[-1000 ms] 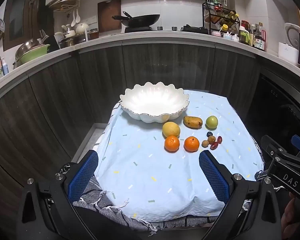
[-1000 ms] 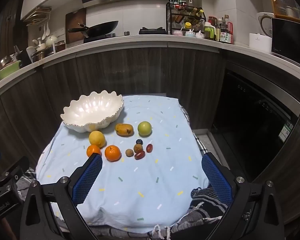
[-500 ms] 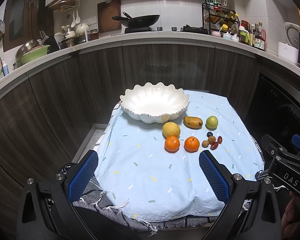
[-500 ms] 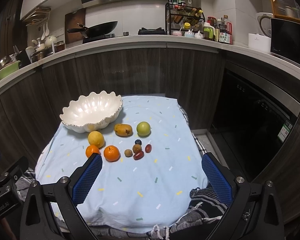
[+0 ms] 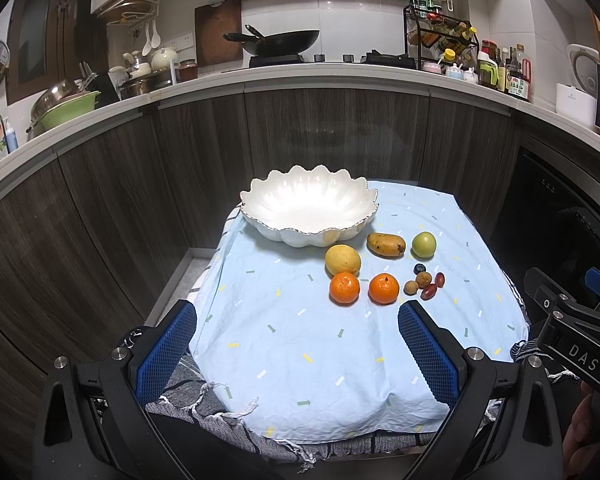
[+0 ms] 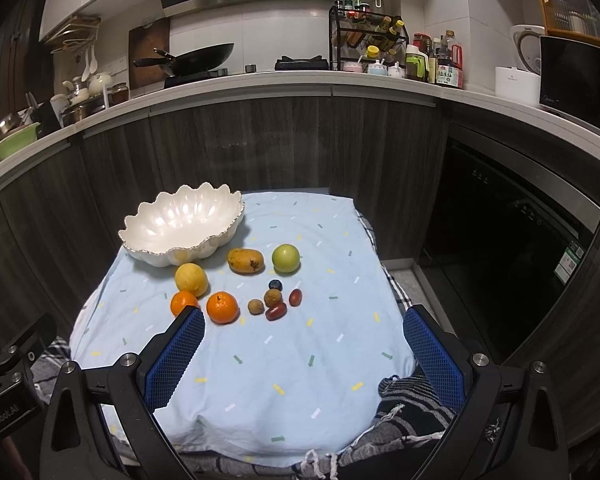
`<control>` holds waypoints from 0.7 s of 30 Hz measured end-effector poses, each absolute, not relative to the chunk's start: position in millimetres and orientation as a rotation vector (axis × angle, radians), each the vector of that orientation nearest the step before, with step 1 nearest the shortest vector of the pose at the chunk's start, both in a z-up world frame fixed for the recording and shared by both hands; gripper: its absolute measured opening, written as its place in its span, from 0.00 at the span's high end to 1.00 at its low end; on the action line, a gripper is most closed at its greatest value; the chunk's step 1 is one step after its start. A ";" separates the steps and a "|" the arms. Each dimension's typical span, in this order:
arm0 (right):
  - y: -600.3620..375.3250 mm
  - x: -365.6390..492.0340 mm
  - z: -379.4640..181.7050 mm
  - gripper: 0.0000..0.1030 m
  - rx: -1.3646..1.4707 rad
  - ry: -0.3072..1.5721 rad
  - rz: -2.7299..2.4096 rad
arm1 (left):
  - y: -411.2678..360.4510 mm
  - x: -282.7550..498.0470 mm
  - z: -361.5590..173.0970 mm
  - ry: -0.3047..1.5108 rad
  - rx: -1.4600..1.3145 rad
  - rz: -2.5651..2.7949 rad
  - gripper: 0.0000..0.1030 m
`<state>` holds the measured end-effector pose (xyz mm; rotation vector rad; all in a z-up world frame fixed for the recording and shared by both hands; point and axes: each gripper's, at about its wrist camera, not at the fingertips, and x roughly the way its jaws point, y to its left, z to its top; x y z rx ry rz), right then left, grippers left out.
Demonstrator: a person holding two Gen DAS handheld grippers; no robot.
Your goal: Organize fruits
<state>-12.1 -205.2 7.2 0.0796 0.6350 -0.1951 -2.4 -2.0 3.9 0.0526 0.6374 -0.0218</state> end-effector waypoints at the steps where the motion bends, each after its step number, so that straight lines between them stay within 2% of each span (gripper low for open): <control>1: -205.2 -12.1 7.1 0.02 0.080 0.635 -0.195 | -2.1 -2.4 4.0 0.637 0.053 -0.022 0.00; 21: -207.0 -12.4 7.4 0.02 0.082 0.635 -0.197 | -2.6 -2.7 3.4 0.636 0.054 -0.021 0.00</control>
